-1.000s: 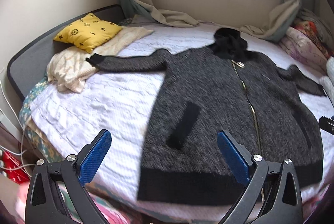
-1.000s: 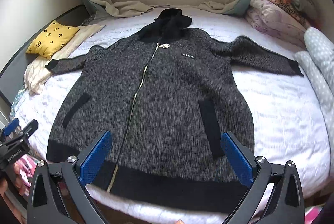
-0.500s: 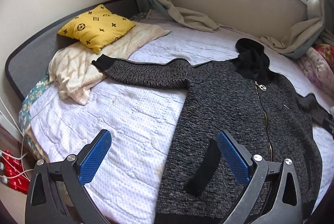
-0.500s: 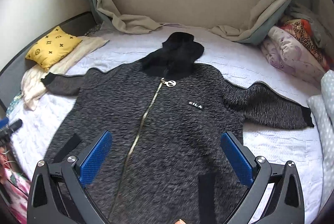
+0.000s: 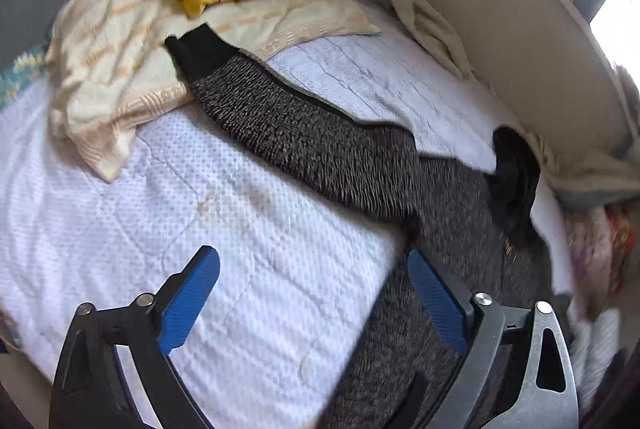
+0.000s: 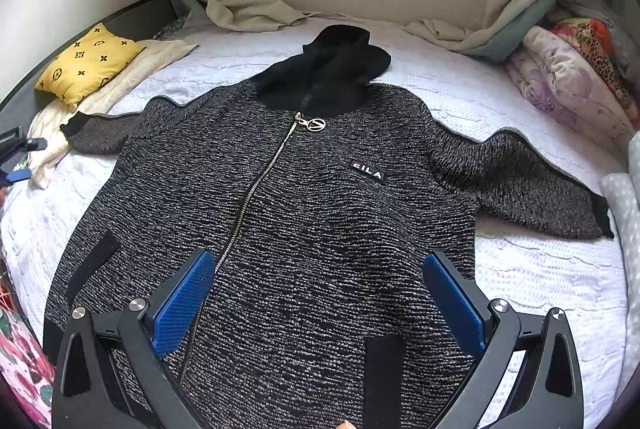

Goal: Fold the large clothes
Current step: 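Move the left gripper to the black cuff of the nearest sleeve, then close the left gripper on the black sleeve cuff and lift it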

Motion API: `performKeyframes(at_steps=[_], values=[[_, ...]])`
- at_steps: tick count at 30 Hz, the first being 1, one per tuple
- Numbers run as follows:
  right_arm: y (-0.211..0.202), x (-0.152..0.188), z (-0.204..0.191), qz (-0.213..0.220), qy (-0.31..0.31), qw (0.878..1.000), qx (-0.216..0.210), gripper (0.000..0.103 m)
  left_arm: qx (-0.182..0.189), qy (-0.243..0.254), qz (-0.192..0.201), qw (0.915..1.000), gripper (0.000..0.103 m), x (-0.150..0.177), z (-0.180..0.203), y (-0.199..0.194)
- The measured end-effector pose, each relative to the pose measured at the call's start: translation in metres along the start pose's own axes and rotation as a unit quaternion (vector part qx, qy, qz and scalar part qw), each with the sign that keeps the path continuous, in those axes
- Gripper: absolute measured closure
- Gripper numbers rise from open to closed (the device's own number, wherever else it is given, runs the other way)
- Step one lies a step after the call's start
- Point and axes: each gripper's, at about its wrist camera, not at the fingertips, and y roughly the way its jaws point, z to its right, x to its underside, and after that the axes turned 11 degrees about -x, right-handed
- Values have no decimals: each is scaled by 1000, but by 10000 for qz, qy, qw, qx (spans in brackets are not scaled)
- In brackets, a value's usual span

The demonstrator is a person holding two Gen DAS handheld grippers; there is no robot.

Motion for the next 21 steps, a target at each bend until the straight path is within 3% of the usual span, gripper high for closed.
performKeyframes(at_steps=[6,14,15,17,19,21], values=[[13,-2,0,-124,30,9999,-15,0,608,-1141,8,9916,12,-39,-38,35],[29,1,-10,-307,-165,9994,-63,0,466,-2002,-26,9786,14,-66,-63,88],[30,1,-10,-324,-175,9993,-53,0,474,-2076,-28,9771,17,-69,-65,94],[33,3,-10,-370,-172,9992,-41,0,570,-2173,-91,9744,34,-74,-69,107],[37,3,-8,-414,-146,9990,-29,0,638,-2195,-123,9734,45,-80,-69,119],[40,3,-6,-441,-121,9990,-8,0,502,-2185,-40,9745,47,-85,-70,126]])
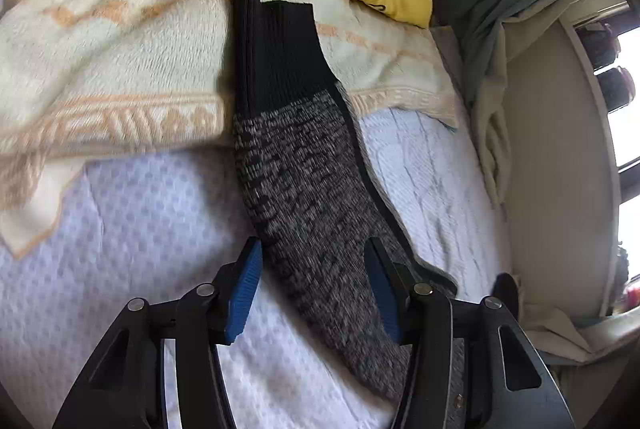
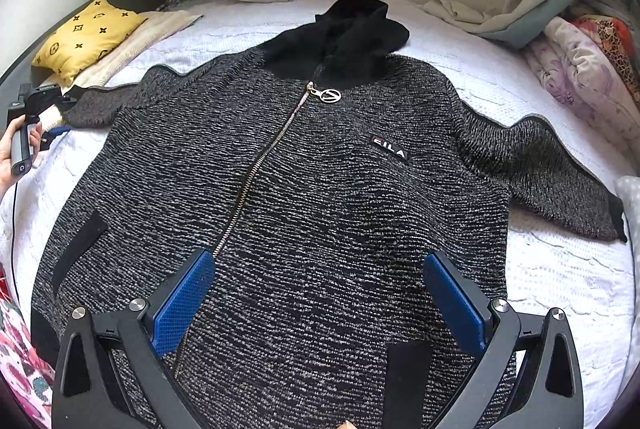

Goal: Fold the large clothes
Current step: 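Close the left gripper on the black sleeve cuff and lift it, then carry the sleeve across the jacket front with the left gripper and release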

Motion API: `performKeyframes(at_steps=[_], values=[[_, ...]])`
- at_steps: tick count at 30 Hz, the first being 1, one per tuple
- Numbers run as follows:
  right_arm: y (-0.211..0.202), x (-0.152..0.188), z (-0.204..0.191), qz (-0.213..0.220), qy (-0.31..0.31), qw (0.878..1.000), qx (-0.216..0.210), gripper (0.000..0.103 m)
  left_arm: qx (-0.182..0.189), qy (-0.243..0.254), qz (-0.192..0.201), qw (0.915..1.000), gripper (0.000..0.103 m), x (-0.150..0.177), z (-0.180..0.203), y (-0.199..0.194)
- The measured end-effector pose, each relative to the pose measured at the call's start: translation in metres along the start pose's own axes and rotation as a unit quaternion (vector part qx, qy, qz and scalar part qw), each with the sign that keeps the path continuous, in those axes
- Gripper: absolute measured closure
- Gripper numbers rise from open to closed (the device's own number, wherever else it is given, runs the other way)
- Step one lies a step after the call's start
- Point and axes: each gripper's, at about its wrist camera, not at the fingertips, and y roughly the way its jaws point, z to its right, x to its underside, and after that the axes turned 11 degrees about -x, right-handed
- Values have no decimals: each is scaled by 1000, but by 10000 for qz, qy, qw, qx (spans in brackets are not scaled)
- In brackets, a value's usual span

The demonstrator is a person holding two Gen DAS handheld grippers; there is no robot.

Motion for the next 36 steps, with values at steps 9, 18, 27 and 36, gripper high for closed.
performKeyframes(at_steps=[9,18,27,36], values=[[21,-4,9,-220,85,9997,58,0,-29,-474,423,9980,54,-28,-7,20],[31,-5,10,-345,101,9994,15,0,-104,-117,755,9970,92,-29,4,10],[13,-8,12,-100,211,9997,-66,0,171,1235,1377,9826,92,16,87,-57],[-6,-16,24,189,452,9988,-2,0,640,2979,1268,9440,92,152,214,-101]])
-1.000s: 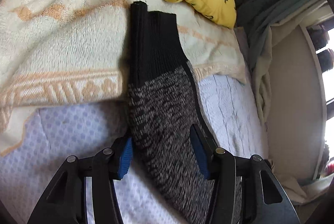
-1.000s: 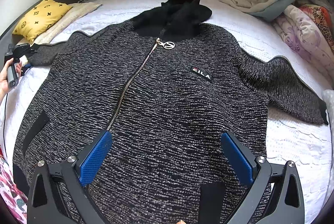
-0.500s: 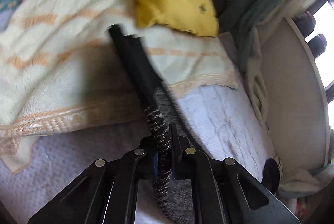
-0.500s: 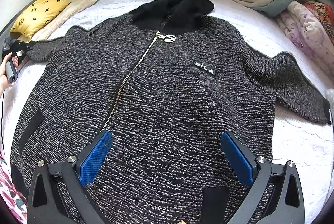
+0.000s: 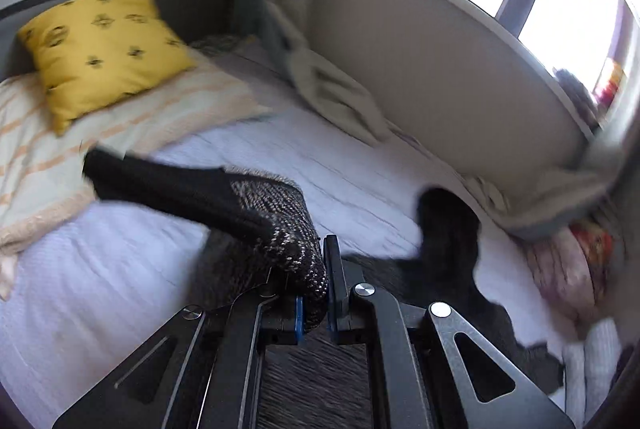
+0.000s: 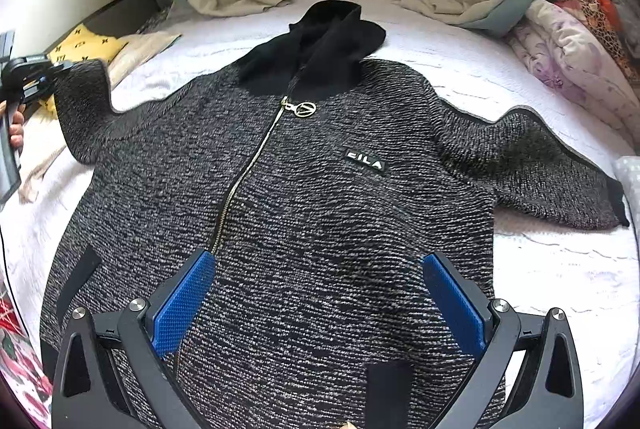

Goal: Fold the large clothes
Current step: 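Carry the sleeve across the jacket front with the left gripper and release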

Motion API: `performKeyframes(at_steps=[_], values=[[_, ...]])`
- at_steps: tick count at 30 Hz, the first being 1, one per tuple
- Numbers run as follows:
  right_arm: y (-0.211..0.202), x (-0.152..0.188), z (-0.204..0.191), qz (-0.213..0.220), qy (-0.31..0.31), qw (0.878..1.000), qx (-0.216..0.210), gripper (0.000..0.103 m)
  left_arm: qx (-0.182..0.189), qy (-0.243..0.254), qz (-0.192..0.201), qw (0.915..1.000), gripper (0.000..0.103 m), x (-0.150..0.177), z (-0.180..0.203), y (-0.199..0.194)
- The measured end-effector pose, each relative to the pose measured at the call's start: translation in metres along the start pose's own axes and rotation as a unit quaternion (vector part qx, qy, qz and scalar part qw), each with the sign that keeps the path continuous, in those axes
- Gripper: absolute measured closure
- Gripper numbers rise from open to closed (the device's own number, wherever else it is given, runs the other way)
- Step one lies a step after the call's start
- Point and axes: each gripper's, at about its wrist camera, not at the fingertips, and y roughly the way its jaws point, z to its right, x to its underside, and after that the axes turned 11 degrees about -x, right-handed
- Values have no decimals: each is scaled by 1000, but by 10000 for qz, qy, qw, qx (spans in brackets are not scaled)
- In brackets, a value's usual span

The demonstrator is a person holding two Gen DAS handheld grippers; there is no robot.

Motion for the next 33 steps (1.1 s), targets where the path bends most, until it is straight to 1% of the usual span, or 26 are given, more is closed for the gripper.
performKeyframes(at_steps=[2,3,5,6,9,11,14,15,16,18,19,20,21,23,24,25,26,27,29,31,33], values=[[-2,-2,3,41,34,10000,17,0,262,270,-230,9990,92,20,41,-2],[-3,-2,4,54,45,10000,19,0,367,324,-314,9983,92,27,53,-2],[-5,-3,6,87,82,9999,25,0,701,457,-629,9945,92,50,82,2],[-6,-4,7,97,102,9999,25,0,791,531,-777,9924,92,62,96,5],[-8,-5,11,132,175,9998,18,0,831,844,-1015,9878,92,94,123,14],[-10,-4,14,144,229,9996,22,0,861,1005,-1258,9832,92,121,137,22],[-9,-4,17,133,293,9995,3,0,780,1260,-1503,9775,92,155,152,27],[-10,-3,17,128,309,9994,-7,0,753,1386,-1603,9744,92,166,156,27],[-10,-3,18,117,331,9994,-29,0,726,1486,-1677,9719,90,174,158,27],[-10,-2,20,87,400,9991,-105,0,662,1650,-1739,9686,84,185,161,23],[-10,-2,22,73,429,9990,-135,0,666,1722,-1758,9670,84,190,161,20],[-9,-2,23,54,475,9987,-158,0,684,1794,-1788,9650,80,193,161,17],[-9,-1,24,37,507,9986,-168,0,697,1856,-1822,9631,78,197,161,15],[-5,-1,27,-13,578,9982,-181,0,702,1920,-1884,9606,67,201,156,8],[-3,-1,28,-43,608,9980,-185,0,723,1922,-1934,9594,64,204,152,4],[-1,0,28,-73,629,9978,-187,0,730,1923,-1987,9582,57,206,147,0],[2,0,29,-121,651,9976,-195,0,706,1934,-2018,9575,50,211,143,-4],[4,1,29,-149,660,9975,-202,0,654,1948,-2026,9575,46,214,139,-8],[10,3,30,-255,689,9970,-235,0,512,1966,-1985,9588,35,214,127,-18],[17,5,31,-411,770,9955,-363,0,382,1966,-1958,9600,30,214,112,-25],[27,9,32,-631,927,9920,-575,0,181,1980,-1931,9608,28,215,95,-30]])
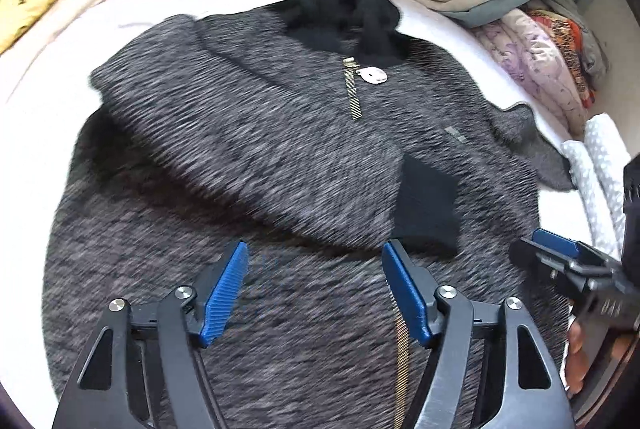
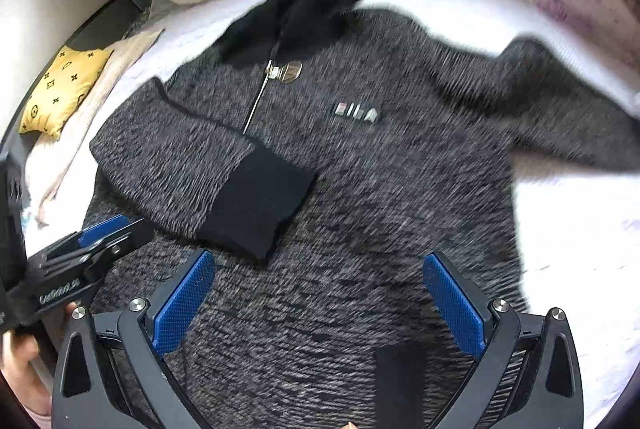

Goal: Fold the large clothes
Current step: 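Carry the sleeve across the jacket front with the left gripper and release, then grasp the cuff of the folded sleeve with the right gripper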

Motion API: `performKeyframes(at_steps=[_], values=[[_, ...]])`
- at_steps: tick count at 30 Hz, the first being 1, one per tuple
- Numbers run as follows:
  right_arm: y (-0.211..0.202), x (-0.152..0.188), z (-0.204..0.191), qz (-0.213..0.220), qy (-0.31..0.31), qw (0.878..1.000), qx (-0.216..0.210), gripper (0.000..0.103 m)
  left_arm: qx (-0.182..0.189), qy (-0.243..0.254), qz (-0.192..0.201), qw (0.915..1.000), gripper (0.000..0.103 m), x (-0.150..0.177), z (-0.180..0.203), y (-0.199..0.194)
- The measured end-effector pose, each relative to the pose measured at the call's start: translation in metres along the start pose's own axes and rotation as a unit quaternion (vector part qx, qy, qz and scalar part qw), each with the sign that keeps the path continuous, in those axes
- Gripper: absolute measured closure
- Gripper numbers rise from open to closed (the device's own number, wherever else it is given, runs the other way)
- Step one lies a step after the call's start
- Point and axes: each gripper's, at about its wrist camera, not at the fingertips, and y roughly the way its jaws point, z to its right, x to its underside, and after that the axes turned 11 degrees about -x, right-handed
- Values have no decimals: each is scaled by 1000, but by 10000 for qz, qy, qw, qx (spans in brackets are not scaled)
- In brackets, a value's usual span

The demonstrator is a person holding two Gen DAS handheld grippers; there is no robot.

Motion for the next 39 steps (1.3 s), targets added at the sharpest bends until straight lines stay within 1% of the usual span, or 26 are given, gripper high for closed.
performKeyframes(at_steps=[2,4,6,8,9,11,13,17,20,22,25,28,29,31,33,35,39], values=[[11,4,2,-219,114,9997,-74,0,-224,39,-1,9997,27,7,-8,1],[20,9,3,-323,132,9994,51,0,-504,78,21,9987,26,12,-14,4],[28,14,4,-416,107,9988,233,0,-793,182,138,9966,25,16,-17,4],[35,18,5,-503,79,9982,328,0,-984,283,176,9946,24,16,-16,4],[37,20,4,-533,54,9979,361,0,-990,321,217,9943,23,16,-15,1],[42,25,2,-618,-52,9971,441,0,-1004,378,352,9936,17,16,-12,-4],[45,28,-1,-678,-136,9961,539,0,-1121,467,541,9911,17,16,-9,-13],[48,36,-2,-639,-152,9954,699,0,-1243,706,754,9869,15,15,1,-22],[45,37,-5,-677,-234,9949,707,0,-1268,852,836,9847,15,15,9,-27],[43,40,-5,-583,-297,9954,695,0,-1270,908,904,9836,15,15,11,-31],[34,42,-7,-583,-394,9950,703,0,-1263,941,956,9829,14,13,15,-34],[19,39,-8,-592,-288,9976,231,0,-1204,876,950,9843,14,10,15,-36],[13,35,-7,-568,-142,9983,23,0,-1186,853,951,9847,14,9,14,-38],[6,26,-5,-547,87,9982,-233,1,-1184,802,978,9849,14,6,10,-41],[-1,11,0,-574,318,9964,-534,11,-1199,713,1023,9849,14,1,4,-45],[-6,-8,5,-580,507,9934,-853,19,-1250,585,1072,9846,14,-4,-4,-48],[-9,-31,12,-475,619,9887,-1279,26,-1334,332,1052,9849,14,-10,-18,-47]])
